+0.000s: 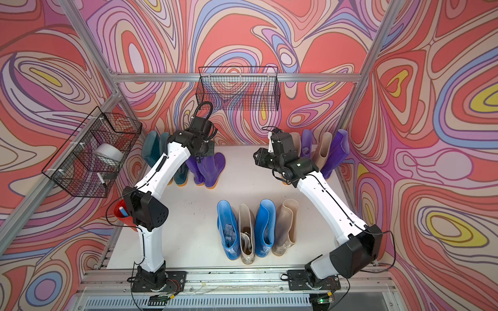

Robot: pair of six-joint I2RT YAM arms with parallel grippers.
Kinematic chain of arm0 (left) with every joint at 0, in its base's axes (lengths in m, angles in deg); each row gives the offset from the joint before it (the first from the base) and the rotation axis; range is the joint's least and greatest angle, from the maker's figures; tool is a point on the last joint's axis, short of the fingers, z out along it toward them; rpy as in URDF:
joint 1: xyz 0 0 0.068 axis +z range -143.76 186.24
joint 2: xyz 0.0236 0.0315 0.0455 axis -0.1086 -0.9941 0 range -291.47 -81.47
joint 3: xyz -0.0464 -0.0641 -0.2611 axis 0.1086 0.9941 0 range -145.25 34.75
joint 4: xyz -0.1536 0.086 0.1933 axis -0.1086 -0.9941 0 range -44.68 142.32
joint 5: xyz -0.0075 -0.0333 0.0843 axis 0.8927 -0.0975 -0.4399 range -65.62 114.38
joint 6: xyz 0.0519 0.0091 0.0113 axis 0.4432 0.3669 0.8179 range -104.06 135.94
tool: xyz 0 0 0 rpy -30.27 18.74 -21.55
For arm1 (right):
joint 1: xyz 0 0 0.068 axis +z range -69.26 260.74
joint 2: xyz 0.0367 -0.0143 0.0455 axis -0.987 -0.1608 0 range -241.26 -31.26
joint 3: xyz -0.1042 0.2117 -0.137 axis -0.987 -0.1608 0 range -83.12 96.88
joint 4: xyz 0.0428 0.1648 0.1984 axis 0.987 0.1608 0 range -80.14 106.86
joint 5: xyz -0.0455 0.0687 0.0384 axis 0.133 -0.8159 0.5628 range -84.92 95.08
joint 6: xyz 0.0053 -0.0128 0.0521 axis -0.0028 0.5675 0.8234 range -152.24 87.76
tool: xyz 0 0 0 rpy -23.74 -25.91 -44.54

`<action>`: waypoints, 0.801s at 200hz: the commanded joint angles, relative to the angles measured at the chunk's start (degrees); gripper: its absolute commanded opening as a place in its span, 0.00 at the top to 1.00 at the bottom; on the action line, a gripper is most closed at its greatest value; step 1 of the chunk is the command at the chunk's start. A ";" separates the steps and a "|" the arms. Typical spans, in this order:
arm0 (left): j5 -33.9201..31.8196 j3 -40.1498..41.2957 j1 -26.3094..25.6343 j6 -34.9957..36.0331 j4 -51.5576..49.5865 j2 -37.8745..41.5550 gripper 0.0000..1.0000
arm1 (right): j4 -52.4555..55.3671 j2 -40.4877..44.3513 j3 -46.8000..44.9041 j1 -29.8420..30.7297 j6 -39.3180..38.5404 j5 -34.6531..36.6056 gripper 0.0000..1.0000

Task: Match and arrange rain boots in pairs
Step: Pair a pair of rain boots at the center of the board.

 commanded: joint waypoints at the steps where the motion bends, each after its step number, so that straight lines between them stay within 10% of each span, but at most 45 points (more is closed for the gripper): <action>1: -0.08 0.14 0.39 -3.77 6.26 0.95 1.00 | 0.53 1.73 -0.53 -0.03 -0.54 0.79 0.57; 120: 1.74 -2.79 0.37 -4.07 5.51 -1.89 1.00 | -0.34 1.48 -1.46 -0.13 -0.27 0.49 0.57; 160: 2.82 -3.01 0.35 -3.70 5.74 -2.08 0.68 | -0.24 1.32 -1.11 -0.10 -0.35 0.49 0.57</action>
